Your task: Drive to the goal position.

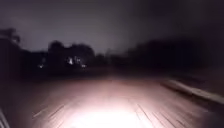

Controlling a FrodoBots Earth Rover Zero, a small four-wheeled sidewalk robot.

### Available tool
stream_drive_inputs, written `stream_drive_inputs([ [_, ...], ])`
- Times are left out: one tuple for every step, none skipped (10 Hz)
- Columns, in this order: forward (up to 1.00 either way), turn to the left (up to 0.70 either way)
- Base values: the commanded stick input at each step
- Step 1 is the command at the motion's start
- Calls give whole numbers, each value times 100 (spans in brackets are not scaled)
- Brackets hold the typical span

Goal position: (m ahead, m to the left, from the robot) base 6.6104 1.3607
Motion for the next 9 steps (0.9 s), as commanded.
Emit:
stream_drive_inputs([
  [70,0],
  [70,0],
  [70,0],
  [70,0],
  [70,0],
  [70,0],
  [70,0],
  [70,0],
  [70,0],
])
